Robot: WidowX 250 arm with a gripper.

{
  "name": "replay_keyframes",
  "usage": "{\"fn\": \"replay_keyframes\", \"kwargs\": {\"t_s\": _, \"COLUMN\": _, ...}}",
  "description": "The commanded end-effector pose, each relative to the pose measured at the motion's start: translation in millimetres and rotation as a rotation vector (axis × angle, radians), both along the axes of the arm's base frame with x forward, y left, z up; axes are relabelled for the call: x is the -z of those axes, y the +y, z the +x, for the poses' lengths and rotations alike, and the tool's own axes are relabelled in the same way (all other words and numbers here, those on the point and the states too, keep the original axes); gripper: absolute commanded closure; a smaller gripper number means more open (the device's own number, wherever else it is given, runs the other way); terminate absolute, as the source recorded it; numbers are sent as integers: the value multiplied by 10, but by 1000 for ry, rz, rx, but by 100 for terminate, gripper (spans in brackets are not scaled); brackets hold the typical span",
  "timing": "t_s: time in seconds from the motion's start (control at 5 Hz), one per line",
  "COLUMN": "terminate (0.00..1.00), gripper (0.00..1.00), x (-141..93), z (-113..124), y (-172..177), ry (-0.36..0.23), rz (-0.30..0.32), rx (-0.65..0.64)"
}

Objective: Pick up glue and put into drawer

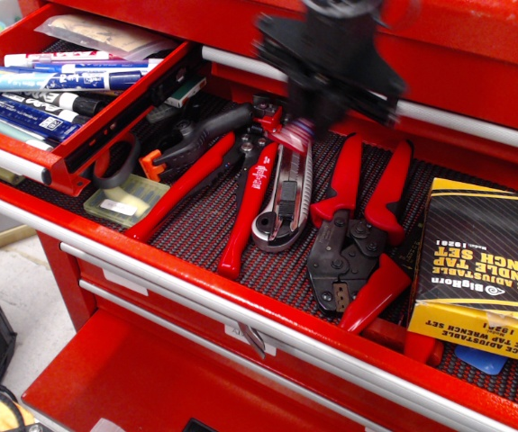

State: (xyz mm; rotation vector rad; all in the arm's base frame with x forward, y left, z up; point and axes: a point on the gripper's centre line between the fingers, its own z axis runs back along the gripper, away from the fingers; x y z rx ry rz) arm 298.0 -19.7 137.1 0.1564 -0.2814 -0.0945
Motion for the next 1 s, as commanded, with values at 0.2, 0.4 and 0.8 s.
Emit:
{"fn": "replay_keyframes", "kwargs": {"t_s": 0.2, "terminate": 0, "gripper": 100, "x": -431, "z": -179, "y": 1315, "ry": -47, "rz": -16, "rx": -38}}
{"fn": "replay_keyframes", "kwargs": {"t_s": 0.4, "terminate": 0, "gripper": 0, "x": -527, "z": -189, "y": 1816, "ry": -80, "rz": -20, "rx": -10}}
{"fn": "replay_keyframes", "kwargs": {"t_s": 0.8, "terminate": 100, "gripper": 0, "x": -527, "z": -189, "y": 1816, "ry": -80, "rz": -20, "rx": -10}}
